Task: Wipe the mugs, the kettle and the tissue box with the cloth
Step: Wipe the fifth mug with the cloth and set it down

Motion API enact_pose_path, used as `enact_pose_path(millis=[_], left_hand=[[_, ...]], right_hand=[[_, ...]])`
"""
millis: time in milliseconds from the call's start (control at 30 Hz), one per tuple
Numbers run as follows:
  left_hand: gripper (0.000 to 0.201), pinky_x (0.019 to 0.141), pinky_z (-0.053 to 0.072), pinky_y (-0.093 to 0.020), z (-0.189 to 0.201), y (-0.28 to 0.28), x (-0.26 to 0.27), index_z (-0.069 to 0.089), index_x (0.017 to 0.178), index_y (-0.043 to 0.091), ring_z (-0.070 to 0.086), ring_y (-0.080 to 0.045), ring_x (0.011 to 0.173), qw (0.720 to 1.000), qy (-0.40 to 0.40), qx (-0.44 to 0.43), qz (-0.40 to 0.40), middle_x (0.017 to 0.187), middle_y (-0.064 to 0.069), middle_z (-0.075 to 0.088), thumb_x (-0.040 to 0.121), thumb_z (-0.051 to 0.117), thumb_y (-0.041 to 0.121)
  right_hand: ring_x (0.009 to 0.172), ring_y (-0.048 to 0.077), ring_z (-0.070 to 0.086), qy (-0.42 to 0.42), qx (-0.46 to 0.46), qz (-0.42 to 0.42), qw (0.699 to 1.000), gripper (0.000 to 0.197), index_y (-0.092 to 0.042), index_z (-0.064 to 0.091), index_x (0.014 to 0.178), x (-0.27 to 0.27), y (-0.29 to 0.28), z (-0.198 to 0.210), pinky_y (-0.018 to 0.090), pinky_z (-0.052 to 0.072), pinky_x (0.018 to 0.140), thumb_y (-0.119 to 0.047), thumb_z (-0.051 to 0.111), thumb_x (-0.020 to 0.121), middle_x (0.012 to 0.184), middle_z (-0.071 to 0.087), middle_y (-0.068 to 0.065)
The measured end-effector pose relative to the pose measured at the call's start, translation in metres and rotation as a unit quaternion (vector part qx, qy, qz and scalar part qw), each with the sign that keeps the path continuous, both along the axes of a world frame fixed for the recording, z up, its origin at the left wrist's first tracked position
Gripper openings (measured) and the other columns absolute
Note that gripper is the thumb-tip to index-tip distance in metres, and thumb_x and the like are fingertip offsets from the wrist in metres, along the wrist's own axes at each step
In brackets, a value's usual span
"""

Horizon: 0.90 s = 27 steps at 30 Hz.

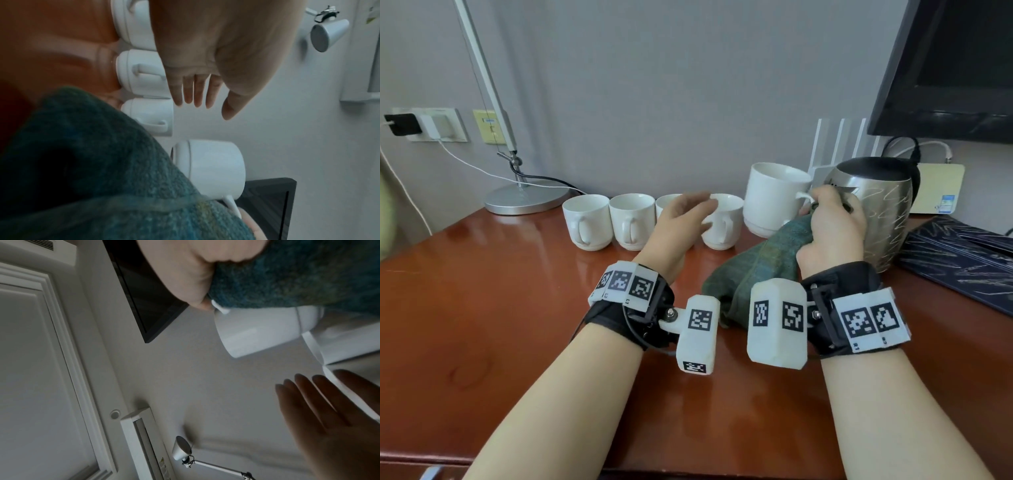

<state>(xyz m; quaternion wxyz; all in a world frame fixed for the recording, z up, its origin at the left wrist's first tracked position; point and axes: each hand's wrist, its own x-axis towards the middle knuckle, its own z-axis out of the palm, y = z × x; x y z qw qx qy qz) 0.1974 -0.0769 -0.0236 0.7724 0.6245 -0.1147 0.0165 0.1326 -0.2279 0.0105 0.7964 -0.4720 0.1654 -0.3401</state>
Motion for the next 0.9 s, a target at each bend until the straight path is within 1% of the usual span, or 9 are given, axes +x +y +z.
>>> enact_pose_path(millis=[100, 167, 233, 367, 467, 600, 700, 800, 900], left_hand=[[0.007, 0.080, 0.056, -0.027, -0.009, 0.002, 0.005, 0.063, 0.100, 0.007, 0.061, -0.013, 0.091, 0.999, 0.032, -0.038, -0.007, 0.108, -0.009, 0.064, 0.097, 0.057, 0.005], [0.008, 0.076, 0.054, -0.025, -0.015, 0.005, 0.009, 0.064, 0.099, 0.006, 0.060, -0.014, 0.090, 0.997, 0.048, -0.051, -0.024, 0.105, -0.009, 0.065, 0.098, 0.056, 0.006], [0.010, 0.076, 0.053, -0.024, -0.021, 0.005, 0.011, 0.064, 0.099, 0.007, 0.059, -0.015, 0.092, 0.996, 0.064, -0.053, -0.039, 0.107, -0.008, 0.065, 0.099, 0.055, 0.010], [0.025, 0.073, 0.048, -0.023, -0.030, -0.001, 0.015, 0.058, 0.119, 0.008, 0.056, -0.013, 0.097, 0.993, 0.089, -0.018, -0.072, 0.121, -0.004, 0.060, 0.104, 0.046, 0.024], [0.030, 0.072, 0.045, -0.024, -0.034, -0.004, 0.016, 0.055, 0.122, 0.013, 0.056, -0.012, 0.095, 0.990, 0.098, -0.012, -0.099, 0.129, 0.000, 0.059, 0.106, 0.039, 0.033], [0.033, 0.064, 0.047, -0.022, -0.035, -0.001, 0.021, 0.056, 0.119, 0.016, 0.062, -0.010, 0.086, 0.980, 0.133, -0.067, -0.132, 0.119, 0.005, 0.064, 0.106, 0.034, 0.037], [0.035, 0.067, 0.051, -0.024, -0.035, -0.002, 0.025, 0.058, 0.115, 0.018, 0.066, -0.010, 0.092, 0.974, 0.147, -0.068, -0.156, 0.117, 0.006, 0.064, 0.105, 0.033, 0.042], [0.039, 0.069, 0.053, -0.027, -0.035, -0.004, 0.028, 0.057, 0.120, 0.014, 0.067, -0.013, 0.095, 0.971, 0.149, -0.069, -0.176, 0.119, 0.002, 0.062, 0.104, 0.034, 0.043], [0.040, 0.073, 0.057, -0.028, -0.035, -0.005, 0.030, 0.054, 0.124, 0.009, 0.067, -0.016, 0.099, 0.967, 0.147, -0.079, -0.190, 0.119, -0.003, 0.062, 0.105, 0.036, 0.039]], right_hand=[[0.047, 0.010, 0.041, 0.035, -0.018, -0.017, 0.999, 0.007, -0.015, 0.054, 0.086, 0.006, -0.004, -0.007, 0.022, 0.033, 0.050, -0.011, 0.051, 0.091, 0.054, 0.054, -0.001], [0.045, 0.010, 0.039, 0.057, -0.016, -0.023, 0.998, 0.012, -0.013, 0.055, 0.102, 0.010, -0.005, -0.013, 0.021, 0.030, 0.048, -0.011, 0.049, 0.092, 0.059, 0.058, 0.000], [0.041, 0.008, 0.039, 0.071, -0.010, -0.026, 0.997, 0.019, -0.013, 0.053, 0.109, 0.016, -0.005, -0.019, 0.019, 0.030, 0.045, -0.009, 0.046, 0.092, 0.063, 0.059, 0.002], [0.032, 0.001, 0.037, 0.076, -0.013, -0.029, 0.997, 0.017, -0.011, 0.051, 0.110, 0.026, -0.005, -0.030, 0.014, 0.030, 0.038, -0.008, 0.044, 0.094, 0.065, 0.058, 0.005], [0.047, 0.005, 0.045, 0.086, -0.022, -0.028, 0.996, 0.012, -0.012, 0.049, 0.106, 0.032, -0.006, -0.038, 0.012, 0.033, 0.038, -0.009, 0.045, 0.096, 0.075, 0.061, 0.008], [0.056, 0.007, 0.051, 0.098, -0.047, -0.024, 0.994, 0.003, -0.012, 0.048, 0.099, 0.045, -0.007, -0.049, 0.012, 0.036, 0.042, -0.013, 0.047, 0.097, 0.095, 0.063, 0.016], [0.057, 0.007, 0.051, 0.086, -0.061, -0.010, 0.994, 0.007, -0.013, 0.046, 0.090, 0.054, -0.006, -0.055, 0.017, 0.039, 0.049, -0.012, 0.047, 0.097, 0.085, 0.058, 0.011], [0.062, 0.007, 0.054, 0.082, -0.072, 0.009, 0.994, 0.004, -0.013, 0.047, 0.093, 0.060, -0.005, -0.058, 0.022, 0.039, 0.055, -0.010, 0.047, 0.096, 0.080, 0.056, 0.003], [0.064, 0.008, 0.057, 0.084, -0.086, 0.020, 0.993, 0.010, -0.016, 0.048, 0.088, 0.065, -0.005, -0.062, 0.025, 0.041, 0.061, -0.011, 0.050, 0.096, 0.077, 0.059, 0.004]])
